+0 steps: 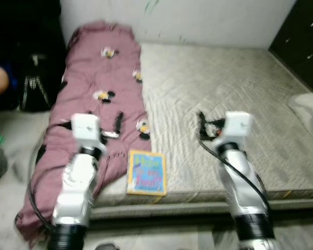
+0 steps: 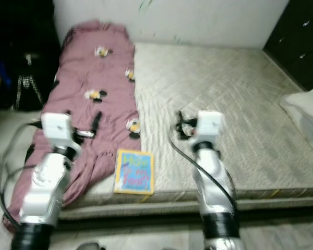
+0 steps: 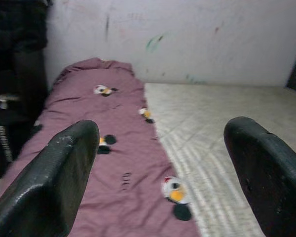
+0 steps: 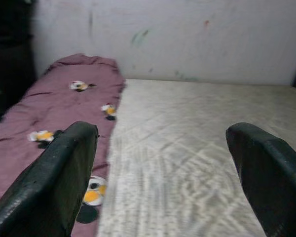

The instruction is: Clean up the room

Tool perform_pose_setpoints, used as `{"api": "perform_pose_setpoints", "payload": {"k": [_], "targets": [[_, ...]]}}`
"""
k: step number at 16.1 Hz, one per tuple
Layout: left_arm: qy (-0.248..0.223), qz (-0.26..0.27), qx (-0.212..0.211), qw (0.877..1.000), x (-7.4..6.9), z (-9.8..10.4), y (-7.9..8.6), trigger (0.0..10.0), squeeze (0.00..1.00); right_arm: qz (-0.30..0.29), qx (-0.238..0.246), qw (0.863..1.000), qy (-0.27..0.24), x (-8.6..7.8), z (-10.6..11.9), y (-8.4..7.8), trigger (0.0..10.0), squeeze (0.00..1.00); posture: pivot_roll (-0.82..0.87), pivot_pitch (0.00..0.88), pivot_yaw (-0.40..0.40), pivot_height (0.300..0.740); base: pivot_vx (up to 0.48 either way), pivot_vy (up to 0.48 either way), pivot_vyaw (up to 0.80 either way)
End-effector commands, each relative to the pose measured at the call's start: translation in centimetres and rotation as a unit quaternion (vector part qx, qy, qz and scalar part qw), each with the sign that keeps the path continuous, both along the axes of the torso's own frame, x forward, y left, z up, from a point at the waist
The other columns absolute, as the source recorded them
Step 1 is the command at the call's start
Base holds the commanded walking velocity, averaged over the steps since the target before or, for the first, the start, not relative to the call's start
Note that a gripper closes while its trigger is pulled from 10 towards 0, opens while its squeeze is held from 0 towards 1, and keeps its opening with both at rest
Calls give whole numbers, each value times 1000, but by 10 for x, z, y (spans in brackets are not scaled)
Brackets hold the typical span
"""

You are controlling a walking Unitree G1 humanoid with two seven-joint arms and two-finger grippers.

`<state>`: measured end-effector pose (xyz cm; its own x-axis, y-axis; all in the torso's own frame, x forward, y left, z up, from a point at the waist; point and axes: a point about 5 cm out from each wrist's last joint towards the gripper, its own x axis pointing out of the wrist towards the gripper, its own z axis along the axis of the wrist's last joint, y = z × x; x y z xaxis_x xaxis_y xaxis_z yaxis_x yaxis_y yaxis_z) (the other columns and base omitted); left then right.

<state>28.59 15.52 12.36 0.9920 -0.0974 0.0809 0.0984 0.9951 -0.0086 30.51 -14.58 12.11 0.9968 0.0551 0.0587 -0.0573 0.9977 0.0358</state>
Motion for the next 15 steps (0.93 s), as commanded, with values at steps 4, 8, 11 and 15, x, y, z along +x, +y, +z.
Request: {"api": "perform_pose_setpoints", "payload": {"k": [4, 8, 11, 15], "targets": [[-3, -12, -8, 1000, 1, 3, -8, 10000, 0, -14, -7, 1000, -7, 0, 4, -11, 10000, 0, -9, 0, -64, 740, 271, 0, 0], [-2, -11, -8, 1000, 1, 2, -8, 10000, 0, -15, -8, 1000, -7, 2, 4, -12, 10000, 0, -10, 0, -64, 740, 269, 0, 0], [3, -1, -9, 1000, 1, 0, -9, 10000, 0, -20, -9, 1000, -7, 0, 4, -15, 10000, 0, -24, 0, -56, 740, 0, 0, 0], [19, 29, -8, 999, -6, -5, 1, 10000, 0, -18, -30, 999, 16, -8, -4, -22, 10000, 0, -38, 0, -60, 740, 0, 0, 0]]}}
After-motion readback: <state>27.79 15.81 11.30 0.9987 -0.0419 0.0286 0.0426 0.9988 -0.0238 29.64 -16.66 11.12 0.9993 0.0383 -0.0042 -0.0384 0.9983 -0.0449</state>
